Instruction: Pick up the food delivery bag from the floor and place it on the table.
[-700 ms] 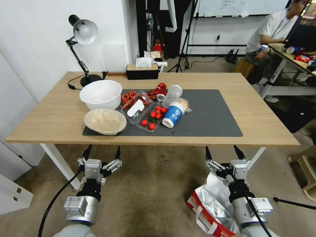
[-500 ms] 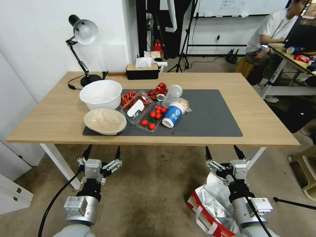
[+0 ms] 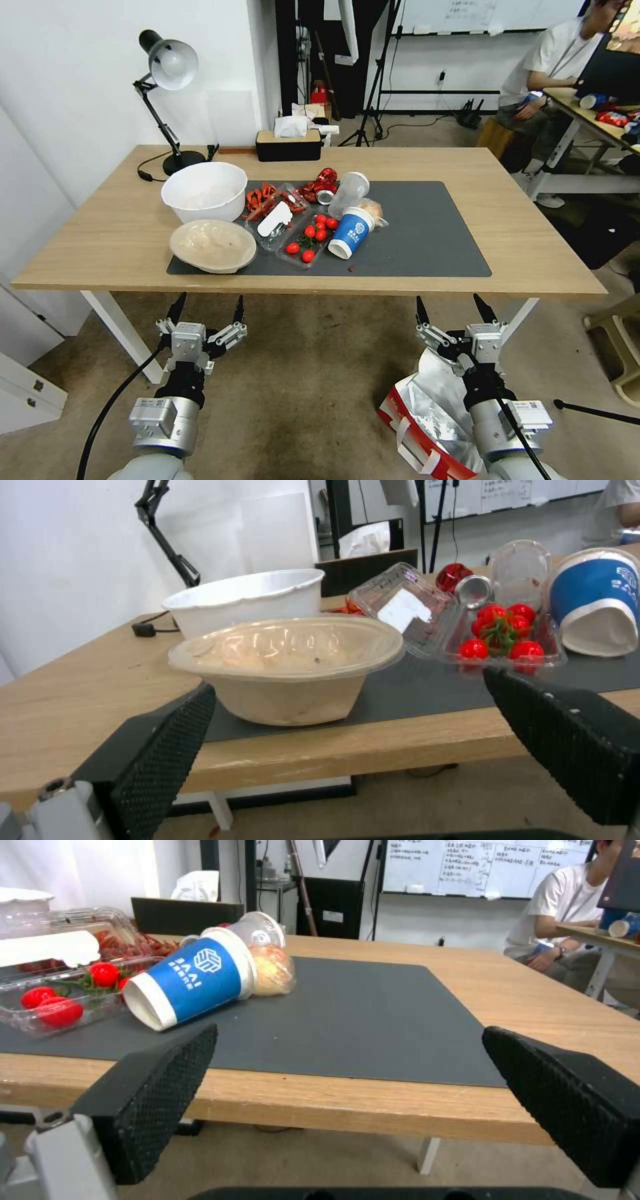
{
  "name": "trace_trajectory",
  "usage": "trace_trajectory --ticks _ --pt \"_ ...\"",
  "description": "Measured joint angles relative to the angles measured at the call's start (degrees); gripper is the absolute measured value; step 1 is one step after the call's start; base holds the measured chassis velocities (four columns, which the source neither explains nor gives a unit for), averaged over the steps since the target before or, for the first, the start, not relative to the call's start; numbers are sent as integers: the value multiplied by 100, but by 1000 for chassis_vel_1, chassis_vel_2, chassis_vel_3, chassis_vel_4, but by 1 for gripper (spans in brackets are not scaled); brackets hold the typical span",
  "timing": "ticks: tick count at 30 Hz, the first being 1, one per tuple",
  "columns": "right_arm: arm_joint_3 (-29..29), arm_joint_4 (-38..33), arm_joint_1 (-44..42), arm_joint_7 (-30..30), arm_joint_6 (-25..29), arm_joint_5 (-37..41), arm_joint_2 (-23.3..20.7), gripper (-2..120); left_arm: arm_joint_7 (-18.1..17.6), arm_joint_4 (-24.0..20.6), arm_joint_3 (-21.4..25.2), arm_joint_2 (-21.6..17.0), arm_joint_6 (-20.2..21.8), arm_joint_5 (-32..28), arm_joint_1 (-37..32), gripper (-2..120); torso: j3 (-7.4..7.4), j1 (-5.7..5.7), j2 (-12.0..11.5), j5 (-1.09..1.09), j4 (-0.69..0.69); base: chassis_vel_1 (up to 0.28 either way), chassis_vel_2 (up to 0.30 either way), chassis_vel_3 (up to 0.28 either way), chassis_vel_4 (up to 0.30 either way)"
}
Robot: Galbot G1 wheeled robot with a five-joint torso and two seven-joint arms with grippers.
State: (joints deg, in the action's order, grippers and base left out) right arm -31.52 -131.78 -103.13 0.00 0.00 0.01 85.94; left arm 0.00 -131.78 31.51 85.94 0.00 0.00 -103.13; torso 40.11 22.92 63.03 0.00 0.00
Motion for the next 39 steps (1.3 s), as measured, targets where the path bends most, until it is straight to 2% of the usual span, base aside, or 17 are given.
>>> trace_trajectory --ticks 6,12,13,14,17,19,22,24,27,29,30,33,35,38,39 --pt "1 -33 -3 0 -102 35 -14 100 -72 -25 -6 -33 113 -99 14 100 0 0 0 -1 0 0 0 0 0" --pt "47 -350 -47 0 -976 354 -143 100 -626 -367 -58 -305 954 -896 157 100 0 0 0 0 0 0 0 0 0" --pt "47 -350 -47 0 -976 354 -143 100 -626 -367 -58 -305 954 -896 157 100 0 0 0 0 0 0 0 0 0" --pt "63 -461 -63 0 -1276 464 -186 100 -831 -492 -79 -404 1264 -1192 208 100 0 0 0 -1 0 0 0 0 0" --pt "96 -671 -92 -1 -1852 677 -275 100 -1182 -711 -114 -586 1805 -1704 298 100 0 0 0 -1 -1 0 0 0 0" --pt "91 -673 -90 -3 -1867 694 -278 100 -1199 -714 -115 -590 1814 -1723 297 100 0 0 0 0 -1 0 0 0 0" --pt "32 -791 -54 -110 -2176 962 -428 100 -1375 -799 -145 -677 1957 -1987 304 100 0 0 0 0 0 0 0 0 0" --pt "-40 -942 -9 -258 -2554 1283 -607 100 -1616 -922 -185 -801 2171 -2343 312 100 0 0 0 -2 0 0 0 0 0" --pt "-50 -980 22 -375 -2658 1396 -669 100 -1901 -1075 -233 -946 2423 -2768 328 100 0 0 0 1 1 0 0 0 0" --pt "-69 -980 21 -433 -2638 1402 -697 100 -2047 -1084 -339 -1083 2207 -3000 269 100 0 0 0 1 -2 0 0 0 0" --pt "-84 -974 11 -471 -2602 1398 -728 100 -2045 -1014 -391 -1137 1956 -3047 205 100 0 0 0 0 0 0 0 0 0" --pt "-103 -954 -1 -494 -2557 1379 -759 100 -2023 -943 -432 -1147 1858 -3092 170 100 0 0 0 0 0 0 0 0 0" --pt "-113 -940 -1 -497 -2530 1356 -766 100 -1983 -878 -450 -1145 1790 -3106 159 100 0 0 0 0 0 0 0 0 0" --pt "-110 -883 -13 -532 -2383 1274 -762 100 -1676 -673 -458 -1111 1345 -3005 137 100 0 0 0 0 0 0 0 0 0" --pt "-110 -883 -13 -532 -2383 1274 -762 100 -1676 -673 -458 -1111 1345 -3005 137 100 0 0 0 0 0 0 0 0 0"
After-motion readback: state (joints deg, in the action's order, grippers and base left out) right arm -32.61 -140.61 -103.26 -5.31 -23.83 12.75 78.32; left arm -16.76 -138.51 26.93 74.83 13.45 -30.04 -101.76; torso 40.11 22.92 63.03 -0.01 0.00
